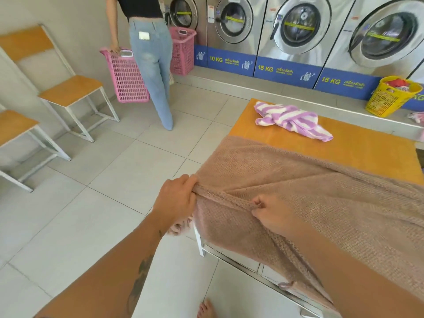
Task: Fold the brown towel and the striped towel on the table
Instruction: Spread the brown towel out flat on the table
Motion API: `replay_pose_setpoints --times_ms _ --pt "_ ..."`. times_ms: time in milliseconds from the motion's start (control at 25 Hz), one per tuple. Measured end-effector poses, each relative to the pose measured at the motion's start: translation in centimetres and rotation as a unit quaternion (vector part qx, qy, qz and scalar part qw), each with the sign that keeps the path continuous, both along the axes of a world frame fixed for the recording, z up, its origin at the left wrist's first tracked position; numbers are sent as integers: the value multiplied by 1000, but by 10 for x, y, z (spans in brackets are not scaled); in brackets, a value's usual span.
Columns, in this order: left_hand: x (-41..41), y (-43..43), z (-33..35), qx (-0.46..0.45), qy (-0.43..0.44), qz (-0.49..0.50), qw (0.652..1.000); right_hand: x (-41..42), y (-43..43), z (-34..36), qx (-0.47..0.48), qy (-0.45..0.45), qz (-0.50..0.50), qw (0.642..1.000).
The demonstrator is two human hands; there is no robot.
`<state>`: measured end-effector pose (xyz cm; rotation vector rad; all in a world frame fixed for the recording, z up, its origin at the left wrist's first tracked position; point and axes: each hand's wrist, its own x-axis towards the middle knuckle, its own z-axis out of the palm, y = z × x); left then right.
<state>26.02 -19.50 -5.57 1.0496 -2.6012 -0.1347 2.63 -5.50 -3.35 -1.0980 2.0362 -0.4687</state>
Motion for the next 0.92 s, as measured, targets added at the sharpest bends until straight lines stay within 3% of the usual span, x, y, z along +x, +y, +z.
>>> replay_pose_setpoints --times_ms 120,200,280,360,440,480,560,640,760,920 --pt "6 16 4 -9 -9 115 993 9 12 -4 -15 -8 22 1000" --pt "3 28 6 119 -18 220 968 13 19 -8 -7 -12 32 999" --pt "0 41 4 292 -14 306 906 12 22 -16 15 7 52 999" --pt "-3 50 -3 446 70 344 824 13 25 -22 25 12 58 998" --pt "-5 54 -13 524 196 347 753 14 22 -26 19 66 58 996" --pt "-6 52 -18 516 227 349 749 14 16 -27 13 118 66 991" --pt "-6 41 -24 447 199 349 799 14 1 -29 5 180 96 979" --pt "-2 21 -32 369 98 316 868 19 -17 -30 43 172 115 977" --pt "2 -12 -36 344 52 243 905 30 -43 -37 136 171 108 970" --pt "-12 -52 -29 216 34 167 961 37 -75 -30 114 257 24 959"
